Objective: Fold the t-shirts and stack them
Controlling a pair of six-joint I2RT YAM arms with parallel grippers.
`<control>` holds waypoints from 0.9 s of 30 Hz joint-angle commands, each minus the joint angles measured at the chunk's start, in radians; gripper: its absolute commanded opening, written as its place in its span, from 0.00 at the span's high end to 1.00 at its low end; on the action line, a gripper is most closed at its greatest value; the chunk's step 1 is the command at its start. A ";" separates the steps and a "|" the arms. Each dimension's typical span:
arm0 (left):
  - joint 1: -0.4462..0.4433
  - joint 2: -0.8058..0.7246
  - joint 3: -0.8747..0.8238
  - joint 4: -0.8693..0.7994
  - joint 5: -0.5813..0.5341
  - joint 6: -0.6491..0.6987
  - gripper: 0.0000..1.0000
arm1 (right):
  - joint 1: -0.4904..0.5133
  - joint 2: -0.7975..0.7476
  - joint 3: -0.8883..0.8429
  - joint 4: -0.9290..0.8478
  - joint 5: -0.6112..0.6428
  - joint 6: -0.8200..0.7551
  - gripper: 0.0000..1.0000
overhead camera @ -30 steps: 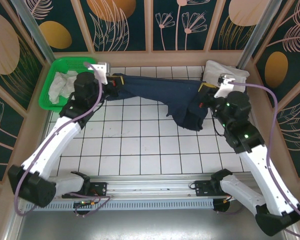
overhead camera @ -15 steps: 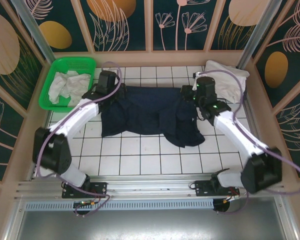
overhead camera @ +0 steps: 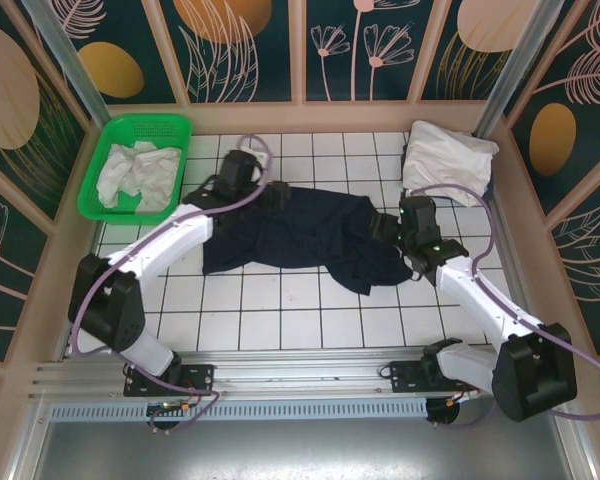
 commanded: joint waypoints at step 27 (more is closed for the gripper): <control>-0.180 0.365 0.254 -0.079 -0.009 0.152 1.00 | -0.124 0.209 -0.103 0.117 -0.051 0.109 0.69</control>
